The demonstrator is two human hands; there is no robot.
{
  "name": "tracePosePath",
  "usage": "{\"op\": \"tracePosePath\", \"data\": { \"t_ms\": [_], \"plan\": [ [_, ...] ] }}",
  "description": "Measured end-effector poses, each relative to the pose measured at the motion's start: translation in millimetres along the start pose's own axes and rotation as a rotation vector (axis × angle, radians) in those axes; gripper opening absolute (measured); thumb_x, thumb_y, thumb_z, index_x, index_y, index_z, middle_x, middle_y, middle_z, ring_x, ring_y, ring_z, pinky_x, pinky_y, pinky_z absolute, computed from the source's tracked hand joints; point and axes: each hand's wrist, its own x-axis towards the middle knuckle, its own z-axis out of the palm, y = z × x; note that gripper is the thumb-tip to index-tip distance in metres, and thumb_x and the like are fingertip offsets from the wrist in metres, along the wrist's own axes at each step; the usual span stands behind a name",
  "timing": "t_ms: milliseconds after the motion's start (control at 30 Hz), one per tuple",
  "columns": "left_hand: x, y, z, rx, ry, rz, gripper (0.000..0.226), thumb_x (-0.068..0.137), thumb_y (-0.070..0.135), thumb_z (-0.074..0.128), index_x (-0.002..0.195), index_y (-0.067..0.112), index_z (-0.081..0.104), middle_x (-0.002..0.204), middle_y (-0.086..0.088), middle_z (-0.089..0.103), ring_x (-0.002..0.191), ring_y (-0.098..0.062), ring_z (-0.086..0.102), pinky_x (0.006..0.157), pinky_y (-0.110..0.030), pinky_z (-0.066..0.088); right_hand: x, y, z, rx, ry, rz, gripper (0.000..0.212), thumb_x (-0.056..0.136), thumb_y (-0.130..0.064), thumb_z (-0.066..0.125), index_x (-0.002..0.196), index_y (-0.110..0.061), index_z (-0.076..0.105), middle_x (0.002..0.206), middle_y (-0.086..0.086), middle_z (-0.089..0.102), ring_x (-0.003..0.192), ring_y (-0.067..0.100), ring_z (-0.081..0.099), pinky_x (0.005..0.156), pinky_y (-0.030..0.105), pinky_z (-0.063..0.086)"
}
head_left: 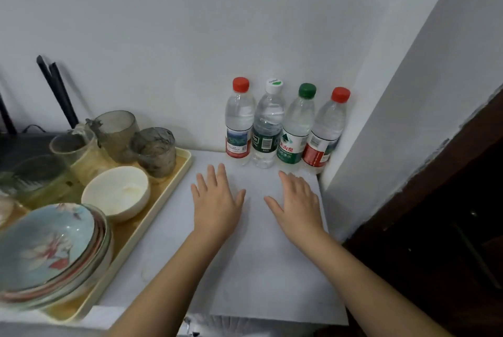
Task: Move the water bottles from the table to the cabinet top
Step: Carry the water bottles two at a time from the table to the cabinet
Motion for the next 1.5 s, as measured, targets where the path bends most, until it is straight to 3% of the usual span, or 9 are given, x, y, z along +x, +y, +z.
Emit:
{"op": "tracePosePath", "data": {
  "t_ms": [167, 300, 400, 500, 600, 767, 1000, 1167, 1500],
  "plan": [
    [-70.7, -9.5, 4.2, 0.102, -0.045, -0.056, 0.074, 0.097, 0.058, 0.022, 0.154, 0.021, -0.007, 0.162, -0.007, -0.009, 0.148, -0.032, -0.012, 0.118, -0.052, -0.004, -34.6, -1.4, -3.6, -0.022, -0.166, -0.138, 0.072, 0.097, -0.058, 0.035, 0.155, -0.03, 0.003, 0.165, 0.004, 0.0, 0.151, 0.028, -0.008, 0.12, 0.052, 0.001],
    [-140.7, -22.3, 9.8, 0.087, -0.014, -0.12, 0.078, 0.091, 0.063, 0.009, 0.155, 0.018, -0.001, 0.163, -0.01, 0.0, 0.149, -0.032, -0.006, 0.117, -0.051, -0.003, -59.6, -15.1, -3.8, 0.013, -0.277, -0.315, 0.072, 0.097, -0.057, 0.037, 0.155, -0.033, 0.002, 0.165, 0.002, -0.003, 0.15, 0.027, -0.012, 0.12, 0.053, -0.003],
    [-193.2, -35.7, 10.0, 0.027, 0.035, -0.217, 0.08, 0.09, 0.063, 0.013, 0.155, 0.016, 0.008, 0.162, -0.01, 0.008, 0.149, -0.031, 0.0, 0.117, -0.049, 0.0, -82.2, -31.6, -1.8, 0.011, -0.345, -0.497, 0.072, 0.096, -0.057, 0.035, 0.155, -0.035, 0.001, 0.165, 0.001, -0.005, 0.15, 0.025, -0.014, 0.119, 0.052, -0.005],
    [-241.7, -47.6, 8.3, -0.109, 0.08, -0.367, 0.081, 0.088, 0.065, 0.015, 0.154, 0.02, 0.002, 0.163, -0.004, 0.002, 0.15, -0.023, -0.007, 0.119, -0.041, -0.002, -107.0, -53.4, 2.8, -0.069, -0.431, -0.708, 0.072, 0.094, -0.061, 0.027, 0.154, -0.035, -0.002, 0.164, 0.001, -0.009, 0.149, 0.025, -0.017, 0.118, 0.052, -0.009],
    [-287.0, -59.0, 8.3, -0.17, 0.131, -0.523, 0.083, 0.086, 0.066, 0.014, 0.155, 0.022, 0.001, 0.163, 0.0, 0.001, 0.149, -0.019, -0.008, 0.12, -0.037, -0.002, -131.1, -79.6, 10.5, -0.093, -0.488, -0.899, 0.072, 0.093, -0.062, 0.026, 0.155, -0.034, 0.001, 0.165, 0.003, -0.007, 0.15, 0.027, -0.016, 0.117, 0.052, -0.009],
    [-358.0, -78.0, 17.2, -0.158, 0.176, -0.809, 0.084, 0.086, 0.065, 0.016, 0.155, 0.017, 0.007, 0.162, -0.006, 0.008, 0.15, -0.026, -0.001, 0.12, -0.046, 0.007, -174.8, -121.8, 36.9, -0.219, -0.567, -1.223, 0.077, 0.088, -0.067, 0.012, 0.155, -0.033, 0.0, 0.165, 0.005, -0.006, 0.15, 0.03, -0.015, 0.116, 0.055, -0.009],
    [-444.5, -93.3, 24.4, -0.204, 0.153, -1.197, 0.087, 0.082, 0.068, 0.006, 0.155, 0.02, 0.005, 0.163, -0.009, 0.0, 0.149, -0.03, -0.006, 0.119, -0.05, 0.005, -260.1, -173.0, 78.3, -0.469, -0.76, -1.501, 0.076, 0.092, -0.065, 0.022, 0.153, -0.035, -0.011, 0.164, 0.004, -0.014, 0.148, 0.03, -0.021, 0.117, 0.057, -0.009],
    [-520.3, -107.7, 27.4, -0.286, 0.145, -1.418, 0.073, 0.096, 0.057, 0.028, 0.154, 0.022, 0.0, 0.162, -0.007, -0.008, 0.149, -0.028, -0.011, 0.119, -0.05, 0.0, -349.7, -209.4, 111.3, -0.584, -0.824, -1.715, 0.074, 0.096, -0.063, 0.028, 0.155, -0.035, -0.006, 0.164, 0.005, -0.012, 0.149, 0.031, -0.019, 0.117, 0.06, -0.007],
    [-659.8, -123.7, 27.6, -0.381, 0.229, -1.733, 0.072, 0.096, 0.059, 0.025, 0.154, 0.023, 0.002, 0.163, -0.007, -0.005, 0.149, -0.03, -0.007, 0.118, -0.053, 0.001, -512.3, -254.2, 140.6, -0.722, -0.907, -2.006, 0.073, 0.095, -0.065, 0.027, 0.154, -0.035, -0.005, 0.164, 0.004, -0.009, 0.149, 0.031, -0.016, 0.118, 0.06, -0.005]
  ]
}}
